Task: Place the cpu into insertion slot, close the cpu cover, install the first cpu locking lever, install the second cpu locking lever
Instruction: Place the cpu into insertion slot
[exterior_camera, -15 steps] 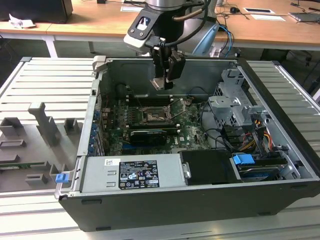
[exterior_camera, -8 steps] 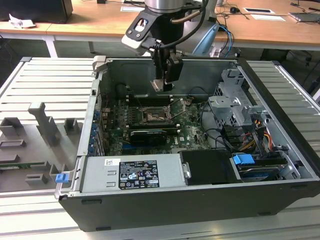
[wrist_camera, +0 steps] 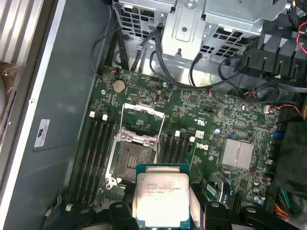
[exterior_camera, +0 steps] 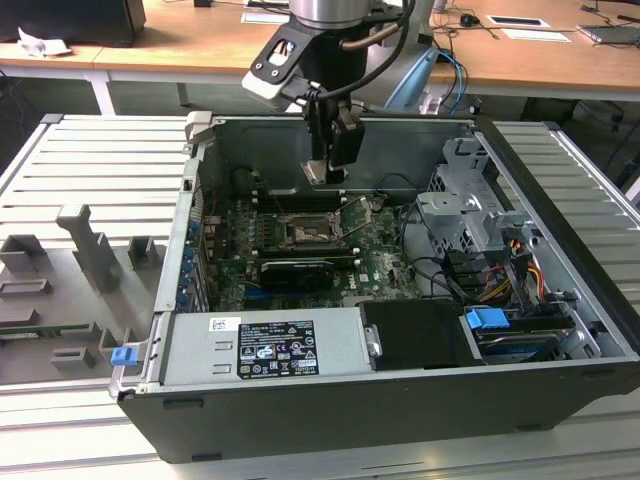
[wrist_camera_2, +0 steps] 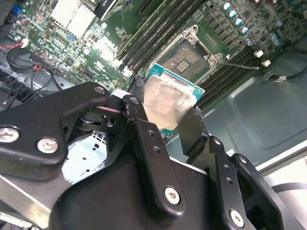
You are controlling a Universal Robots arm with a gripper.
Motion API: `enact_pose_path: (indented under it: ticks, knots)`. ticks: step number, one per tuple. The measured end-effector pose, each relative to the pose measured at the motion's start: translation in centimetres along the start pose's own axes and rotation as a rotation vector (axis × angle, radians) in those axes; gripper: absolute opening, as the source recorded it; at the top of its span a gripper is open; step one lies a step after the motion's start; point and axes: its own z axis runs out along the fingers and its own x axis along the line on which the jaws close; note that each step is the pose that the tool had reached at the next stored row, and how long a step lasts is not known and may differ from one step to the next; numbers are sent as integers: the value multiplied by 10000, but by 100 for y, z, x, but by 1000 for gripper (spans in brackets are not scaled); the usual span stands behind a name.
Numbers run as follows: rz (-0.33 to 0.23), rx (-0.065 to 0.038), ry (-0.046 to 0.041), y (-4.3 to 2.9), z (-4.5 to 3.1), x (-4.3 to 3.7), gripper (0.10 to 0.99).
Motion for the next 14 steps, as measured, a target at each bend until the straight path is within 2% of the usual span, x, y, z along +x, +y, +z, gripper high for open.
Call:
enact_pose_path:
  ticks: [14]
  knots:
    - [606,5,-71,-2,23,0,525]
